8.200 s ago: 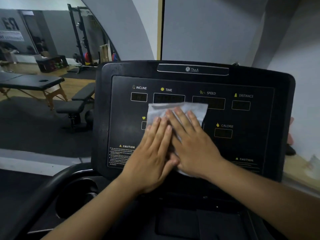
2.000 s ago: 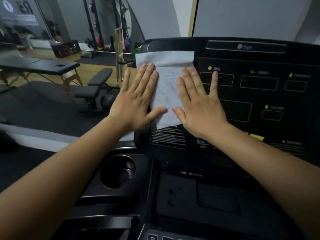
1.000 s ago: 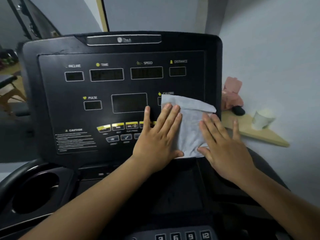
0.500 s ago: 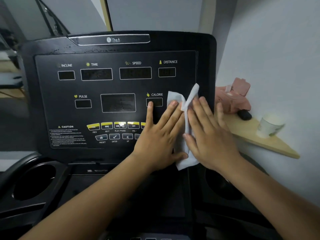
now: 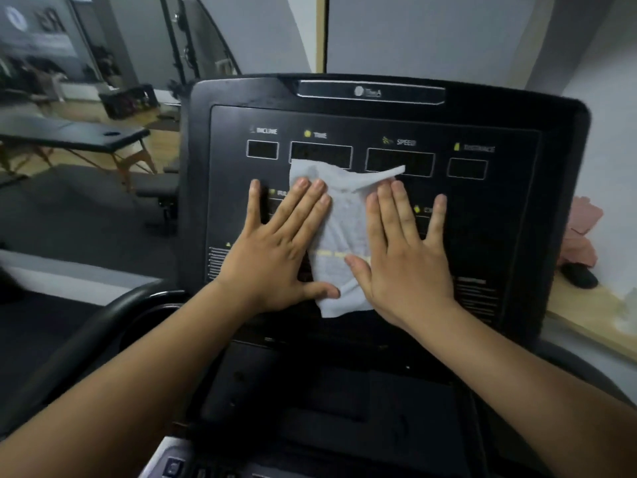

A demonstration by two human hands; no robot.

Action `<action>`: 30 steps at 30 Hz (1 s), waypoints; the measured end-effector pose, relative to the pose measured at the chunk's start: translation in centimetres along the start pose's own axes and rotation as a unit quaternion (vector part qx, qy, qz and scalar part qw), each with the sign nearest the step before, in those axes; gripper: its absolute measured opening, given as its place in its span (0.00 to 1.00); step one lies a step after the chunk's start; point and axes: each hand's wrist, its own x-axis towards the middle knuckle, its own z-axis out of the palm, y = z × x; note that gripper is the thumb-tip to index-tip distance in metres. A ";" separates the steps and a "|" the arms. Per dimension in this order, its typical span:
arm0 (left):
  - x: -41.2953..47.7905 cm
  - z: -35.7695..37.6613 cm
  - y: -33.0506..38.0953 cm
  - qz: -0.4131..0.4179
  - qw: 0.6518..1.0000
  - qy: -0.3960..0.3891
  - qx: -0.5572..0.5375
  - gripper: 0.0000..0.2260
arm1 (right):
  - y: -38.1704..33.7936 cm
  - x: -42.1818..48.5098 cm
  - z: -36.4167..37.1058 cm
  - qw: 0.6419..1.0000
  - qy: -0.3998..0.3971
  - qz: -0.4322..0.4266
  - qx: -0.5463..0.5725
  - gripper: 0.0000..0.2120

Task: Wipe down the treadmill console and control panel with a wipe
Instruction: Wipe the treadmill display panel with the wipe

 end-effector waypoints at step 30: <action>8.2 -2.9 -6.2 0.082 0.993 0.083 -0.020 0.52 | -0.9 6.9 -2.5 0.996 0.022 0.085 -0.018 0.36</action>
